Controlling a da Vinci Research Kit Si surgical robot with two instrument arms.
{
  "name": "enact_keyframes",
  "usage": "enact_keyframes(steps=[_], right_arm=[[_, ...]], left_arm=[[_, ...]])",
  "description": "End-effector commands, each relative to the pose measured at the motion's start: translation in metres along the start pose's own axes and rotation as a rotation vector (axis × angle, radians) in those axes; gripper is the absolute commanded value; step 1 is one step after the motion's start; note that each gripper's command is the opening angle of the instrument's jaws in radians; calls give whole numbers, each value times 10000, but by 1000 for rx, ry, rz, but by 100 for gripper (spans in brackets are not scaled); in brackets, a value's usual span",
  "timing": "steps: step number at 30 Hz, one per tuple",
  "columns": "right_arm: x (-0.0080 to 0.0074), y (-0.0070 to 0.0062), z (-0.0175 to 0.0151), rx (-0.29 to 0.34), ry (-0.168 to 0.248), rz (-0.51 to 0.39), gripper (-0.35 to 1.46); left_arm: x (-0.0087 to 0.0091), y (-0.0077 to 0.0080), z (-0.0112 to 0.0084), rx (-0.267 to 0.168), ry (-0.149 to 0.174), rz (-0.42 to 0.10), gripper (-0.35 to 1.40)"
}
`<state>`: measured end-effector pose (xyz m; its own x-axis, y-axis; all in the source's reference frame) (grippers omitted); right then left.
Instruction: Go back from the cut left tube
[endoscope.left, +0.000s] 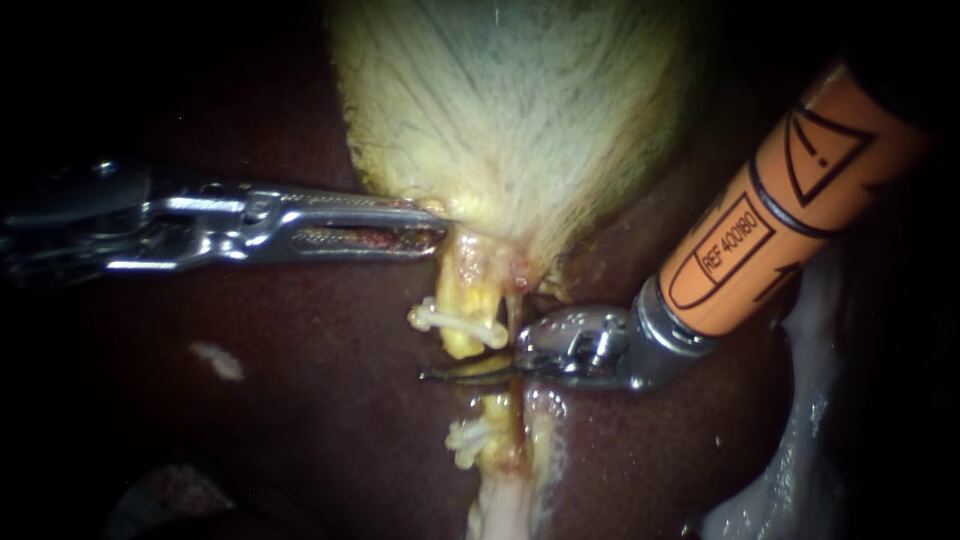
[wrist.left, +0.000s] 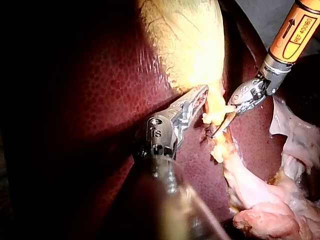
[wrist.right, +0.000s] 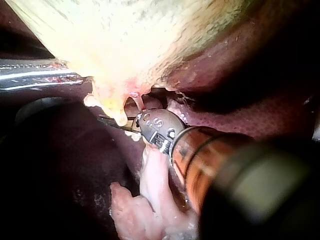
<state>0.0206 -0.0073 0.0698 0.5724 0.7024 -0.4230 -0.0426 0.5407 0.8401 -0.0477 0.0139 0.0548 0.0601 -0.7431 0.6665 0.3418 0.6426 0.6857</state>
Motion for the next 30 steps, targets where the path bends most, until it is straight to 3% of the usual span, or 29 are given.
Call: enact_keyframes(steps=[1, 6, 11, 16, 26, 30], right_arm=[[0, 0, 0, 0, 0, 6, -35], [0, 0, 0, 0, -1, 23, -32], [-1, 0, 1, 2, 4, 28, 34], [-2, -1, 2, 5, 9, 32, 71], [-3, -4, 1, 9, 11, 31, 81], [-6, -16, 0, 14, 7, 25, 89]], left_arm=[[0, 0, 0, 0, 0, 0, -35], [0, 0, 0, 0, 0, 0, -35], [0, 0, 0, 0, 0, 0, -35], [0, 0, 0, 0, 0, 0, -35], [0, 1, 0, 1, 0, 0, -35], [0, 1, 0, 1, 0, 0, -35]])
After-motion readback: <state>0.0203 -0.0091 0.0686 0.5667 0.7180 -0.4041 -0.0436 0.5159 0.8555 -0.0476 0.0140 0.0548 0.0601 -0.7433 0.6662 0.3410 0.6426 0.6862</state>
